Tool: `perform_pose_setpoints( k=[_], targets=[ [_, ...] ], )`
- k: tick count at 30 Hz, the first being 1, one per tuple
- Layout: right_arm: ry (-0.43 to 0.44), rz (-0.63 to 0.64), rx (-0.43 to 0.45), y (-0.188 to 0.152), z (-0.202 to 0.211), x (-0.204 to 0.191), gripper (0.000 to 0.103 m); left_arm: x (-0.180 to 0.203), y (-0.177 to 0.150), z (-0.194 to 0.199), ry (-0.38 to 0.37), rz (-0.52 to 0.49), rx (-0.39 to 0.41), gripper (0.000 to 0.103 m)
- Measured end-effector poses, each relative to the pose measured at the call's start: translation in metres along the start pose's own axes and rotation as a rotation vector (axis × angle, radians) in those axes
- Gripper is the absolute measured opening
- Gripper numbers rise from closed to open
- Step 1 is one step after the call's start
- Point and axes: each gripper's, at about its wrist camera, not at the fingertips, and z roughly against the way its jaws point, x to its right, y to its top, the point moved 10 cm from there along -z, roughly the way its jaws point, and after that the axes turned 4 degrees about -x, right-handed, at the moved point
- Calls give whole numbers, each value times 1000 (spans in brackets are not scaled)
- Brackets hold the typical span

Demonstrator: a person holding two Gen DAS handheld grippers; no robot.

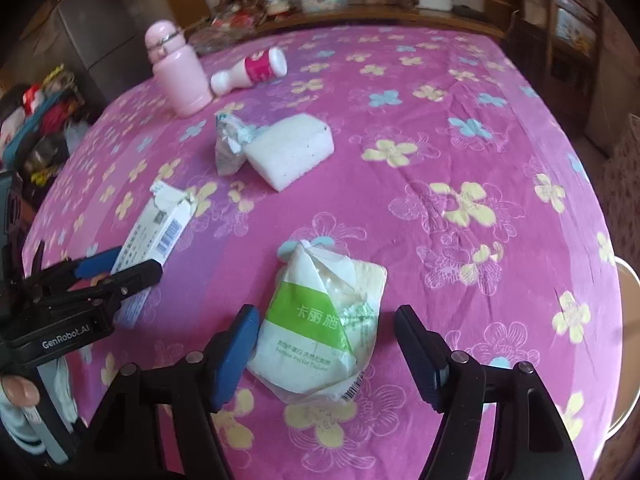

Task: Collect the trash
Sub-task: 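Grasp the white medicine box with the left tool while the right tool grasps the white-green tissue pack, then carry medicine box and tissue pack over the white bucket and open both tools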

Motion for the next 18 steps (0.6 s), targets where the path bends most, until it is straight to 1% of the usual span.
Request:
perform_pose_setpoints(
  k=[1,2,3,4,6,7,10,13,18],
  targets=[
    [-13,0,10,-2,0,0,74,1,0,0,0,1,4,61],
    [-28,2,20,-4,1,-2,73,2,-1,2,5,-4,11,51],
    [-37,7,28,-4,2,-2,71,3,-1,3,13,-11,13,48],
    [-48,22,41,-6,3,-4,51,5,-3,3,-1,-13,6,48],
    [-47,40,53,-7,8,-5,42,13,-7,7,-39,-14,2,48],
    [-20,34,61,-7,13,-5,39,16,-8,9,-42,-21,5,48],
    [11,24,100,-6,32,1,39,33,-10,20,-66,-42,29,48],
    [21,4,122,-9,50,14,39,55,-8,32,-100,-64,52,48],
    [2,-36,157,-20,78,49,39,104,-5,44,-137,-122,76,48]
  ],
)
